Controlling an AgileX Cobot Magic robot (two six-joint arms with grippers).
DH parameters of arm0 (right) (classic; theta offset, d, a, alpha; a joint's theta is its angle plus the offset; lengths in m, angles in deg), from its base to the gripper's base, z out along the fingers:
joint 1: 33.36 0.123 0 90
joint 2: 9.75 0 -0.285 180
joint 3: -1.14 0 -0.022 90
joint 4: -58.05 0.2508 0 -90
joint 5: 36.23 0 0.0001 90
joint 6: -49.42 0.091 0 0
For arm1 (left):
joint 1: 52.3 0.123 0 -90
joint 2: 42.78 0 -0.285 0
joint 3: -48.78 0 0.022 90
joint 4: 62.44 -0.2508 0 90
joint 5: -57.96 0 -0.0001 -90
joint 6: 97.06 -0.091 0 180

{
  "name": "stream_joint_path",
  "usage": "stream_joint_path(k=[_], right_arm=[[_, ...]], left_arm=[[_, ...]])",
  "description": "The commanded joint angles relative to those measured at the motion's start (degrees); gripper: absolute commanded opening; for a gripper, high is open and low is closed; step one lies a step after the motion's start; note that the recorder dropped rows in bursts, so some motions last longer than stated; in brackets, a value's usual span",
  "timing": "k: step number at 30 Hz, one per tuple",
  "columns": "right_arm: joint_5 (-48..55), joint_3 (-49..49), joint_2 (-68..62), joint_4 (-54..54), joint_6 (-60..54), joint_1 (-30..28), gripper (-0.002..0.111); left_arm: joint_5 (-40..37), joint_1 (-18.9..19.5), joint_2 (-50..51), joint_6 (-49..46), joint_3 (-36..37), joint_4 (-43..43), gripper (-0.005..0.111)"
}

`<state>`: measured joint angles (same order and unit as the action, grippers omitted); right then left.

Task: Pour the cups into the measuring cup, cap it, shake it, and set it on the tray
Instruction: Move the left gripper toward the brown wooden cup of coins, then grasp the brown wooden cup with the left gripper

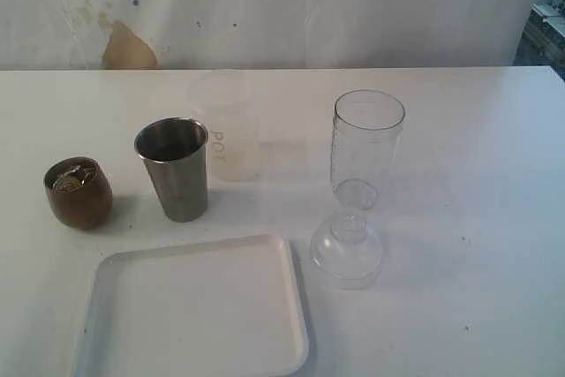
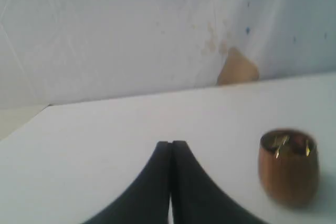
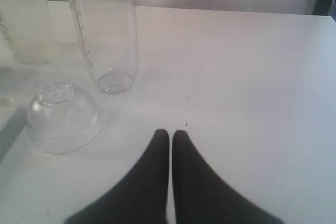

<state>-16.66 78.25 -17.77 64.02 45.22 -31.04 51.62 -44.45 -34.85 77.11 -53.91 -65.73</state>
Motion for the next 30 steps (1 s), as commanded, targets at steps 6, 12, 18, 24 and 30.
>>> stream_joint_path(k=[6, 12, 18, 24, 30], right_arm=[[-0.3, 0.1, 0.2, 0.0, -0.1, -0.1, 0.002], [-0.3, 0.1, 0.2, 0.0, -0.1, -0.1, 0.002], [-0.3, 0.1, 0.2, 0.0, -0.1, -0.1, 0.002], [-0.3, 0.1, 0.2, 0.0, -0.1, -0.1, 0.002], [-0.3, 0.1, 0.2, 0.0, -0.1, -0.1, 0.002]], left_arm=[[18.2, 0.0, -0.1, 21.4, -0.1, 15.4, 0.0], [17.5, 0.0, 2.8, 22.5, -0.1, 9.9, 0.024], [30.0, 0.0, 14.4, 36.9, -0.1, -7.0, 0.105], [47.9, 0.0, 40.3, 40.6, -0.1, -22.9, 0.105], [58.7, 0.0, 68.4, 36.3, -3.6, -29.9, 0.105]])
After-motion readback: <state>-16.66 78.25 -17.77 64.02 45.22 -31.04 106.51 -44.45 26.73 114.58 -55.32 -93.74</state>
